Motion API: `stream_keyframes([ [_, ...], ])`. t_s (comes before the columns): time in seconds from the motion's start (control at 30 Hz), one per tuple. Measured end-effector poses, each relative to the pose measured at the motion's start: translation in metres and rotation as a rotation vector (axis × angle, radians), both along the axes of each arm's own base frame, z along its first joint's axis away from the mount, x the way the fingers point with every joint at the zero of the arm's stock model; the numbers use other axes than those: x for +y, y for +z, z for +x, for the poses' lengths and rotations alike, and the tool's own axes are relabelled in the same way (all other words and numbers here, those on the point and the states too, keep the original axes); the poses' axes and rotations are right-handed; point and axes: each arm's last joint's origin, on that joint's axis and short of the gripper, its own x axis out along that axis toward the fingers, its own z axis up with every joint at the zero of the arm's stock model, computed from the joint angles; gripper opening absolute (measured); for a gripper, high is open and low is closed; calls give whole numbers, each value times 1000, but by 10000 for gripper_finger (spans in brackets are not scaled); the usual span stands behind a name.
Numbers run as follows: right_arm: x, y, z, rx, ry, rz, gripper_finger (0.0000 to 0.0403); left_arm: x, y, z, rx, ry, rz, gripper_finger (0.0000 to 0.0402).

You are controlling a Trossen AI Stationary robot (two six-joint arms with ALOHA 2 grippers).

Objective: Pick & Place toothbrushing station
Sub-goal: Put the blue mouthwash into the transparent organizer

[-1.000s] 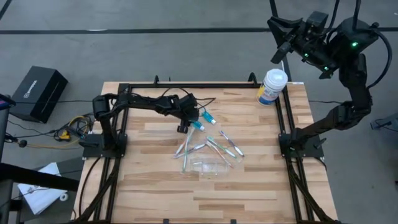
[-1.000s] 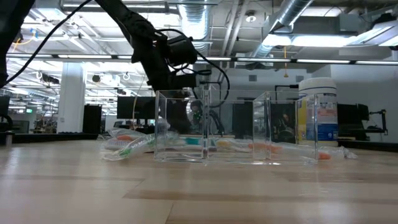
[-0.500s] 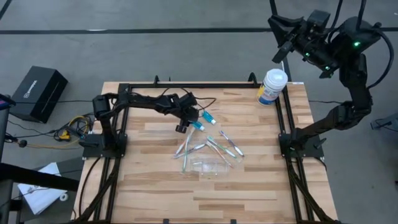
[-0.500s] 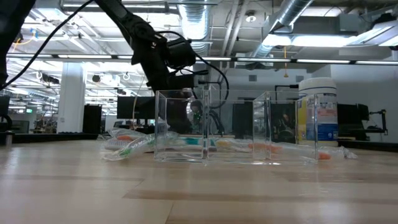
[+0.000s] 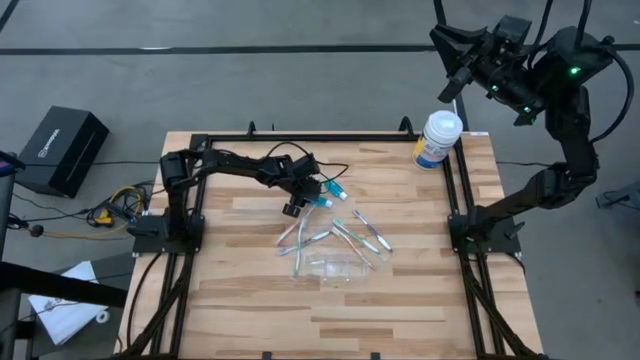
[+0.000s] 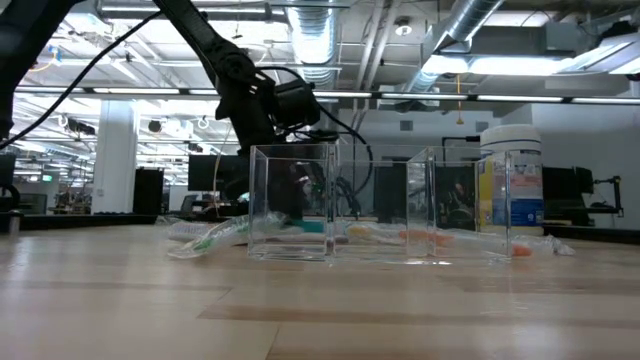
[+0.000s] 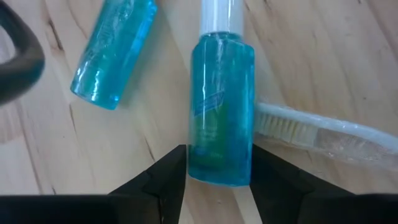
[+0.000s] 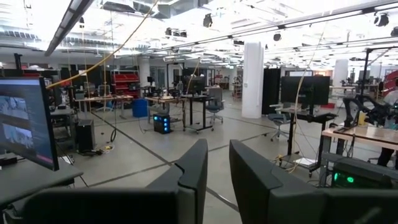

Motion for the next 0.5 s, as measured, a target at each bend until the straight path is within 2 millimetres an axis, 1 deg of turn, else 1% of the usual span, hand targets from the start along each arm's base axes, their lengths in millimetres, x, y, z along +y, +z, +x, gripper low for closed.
stream_keyframes([
  [0.13, 0, 0, 0, 0, 0, 0, 60, -1, -1, 0, -5, -1, -16, 147],
  [0.37, 0, 2, 0, -11, -2, -12, 60, -1, 1, 1, -28, 63, -64, 98],
  [0.5, 0, 2, 0, -12, -2, -12, 60, -1, 3, 3, -66, 109, -85, 89],
])
